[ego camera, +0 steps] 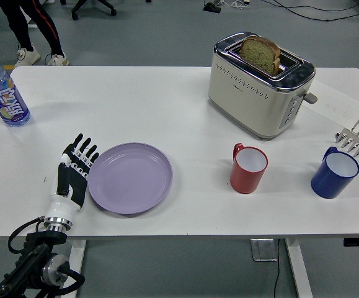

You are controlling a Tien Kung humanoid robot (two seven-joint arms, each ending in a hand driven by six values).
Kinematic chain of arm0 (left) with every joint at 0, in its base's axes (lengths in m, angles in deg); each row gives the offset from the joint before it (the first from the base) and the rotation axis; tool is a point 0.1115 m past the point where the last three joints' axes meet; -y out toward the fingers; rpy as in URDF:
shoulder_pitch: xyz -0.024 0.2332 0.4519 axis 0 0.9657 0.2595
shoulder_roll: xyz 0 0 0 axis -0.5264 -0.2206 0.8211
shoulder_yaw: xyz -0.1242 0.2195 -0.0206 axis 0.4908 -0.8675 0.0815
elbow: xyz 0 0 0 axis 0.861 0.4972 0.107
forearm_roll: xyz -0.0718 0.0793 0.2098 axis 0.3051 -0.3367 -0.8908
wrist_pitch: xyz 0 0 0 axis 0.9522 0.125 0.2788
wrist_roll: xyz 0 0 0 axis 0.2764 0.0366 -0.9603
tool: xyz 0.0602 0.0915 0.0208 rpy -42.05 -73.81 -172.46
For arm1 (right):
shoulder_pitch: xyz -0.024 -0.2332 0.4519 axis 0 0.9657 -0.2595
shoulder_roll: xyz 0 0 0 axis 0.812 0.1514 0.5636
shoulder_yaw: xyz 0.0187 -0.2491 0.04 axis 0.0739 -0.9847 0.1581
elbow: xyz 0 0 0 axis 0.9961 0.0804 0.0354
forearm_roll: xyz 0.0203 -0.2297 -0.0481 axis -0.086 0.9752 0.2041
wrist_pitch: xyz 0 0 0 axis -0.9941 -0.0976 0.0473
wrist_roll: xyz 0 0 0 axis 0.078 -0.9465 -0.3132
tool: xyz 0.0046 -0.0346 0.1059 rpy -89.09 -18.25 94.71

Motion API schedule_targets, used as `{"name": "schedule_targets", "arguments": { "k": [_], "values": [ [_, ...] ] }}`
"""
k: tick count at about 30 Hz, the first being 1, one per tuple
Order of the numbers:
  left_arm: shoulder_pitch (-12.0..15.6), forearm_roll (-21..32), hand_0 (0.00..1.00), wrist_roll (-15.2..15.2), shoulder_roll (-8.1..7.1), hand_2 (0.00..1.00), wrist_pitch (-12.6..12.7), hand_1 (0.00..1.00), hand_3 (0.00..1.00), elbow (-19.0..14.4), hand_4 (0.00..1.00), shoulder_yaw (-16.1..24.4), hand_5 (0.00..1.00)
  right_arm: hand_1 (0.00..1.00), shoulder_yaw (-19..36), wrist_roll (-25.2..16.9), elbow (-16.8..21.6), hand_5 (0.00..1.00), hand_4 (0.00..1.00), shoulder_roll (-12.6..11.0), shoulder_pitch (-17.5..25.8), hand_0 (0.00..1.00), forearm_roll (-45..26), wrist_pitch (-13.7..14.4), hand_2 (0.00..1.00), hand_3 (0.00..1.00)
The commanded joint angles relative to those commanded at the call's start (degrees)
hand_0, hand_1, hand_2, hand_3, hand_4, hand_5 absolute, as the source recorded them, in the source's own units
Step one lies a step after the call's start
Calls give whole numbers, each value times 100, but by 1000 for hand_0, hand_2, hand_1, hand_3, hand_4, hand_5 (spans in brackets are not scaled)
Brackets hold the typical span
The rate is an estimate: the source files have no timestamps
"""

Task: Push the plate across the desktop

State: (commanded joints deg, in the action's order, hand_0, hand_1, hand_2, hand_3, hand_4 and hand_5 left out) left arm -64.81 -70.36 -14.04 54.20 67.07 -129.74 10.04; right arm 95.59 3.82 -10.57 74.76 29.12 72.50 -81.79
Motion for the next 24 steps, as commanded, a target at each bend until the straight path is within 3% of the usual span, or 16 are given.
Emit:
{"name": "schedule_targets", "arguments": {
  "k": [24],
  "values": [
    [-30, 200, 893, 34, -39, 960, -35, 922, 974, -78, 494, -495, 998, 570, 14, 5, 0, 310, 172, -6, 7, 627, 37, -1, 662, 611]
  ]
}}
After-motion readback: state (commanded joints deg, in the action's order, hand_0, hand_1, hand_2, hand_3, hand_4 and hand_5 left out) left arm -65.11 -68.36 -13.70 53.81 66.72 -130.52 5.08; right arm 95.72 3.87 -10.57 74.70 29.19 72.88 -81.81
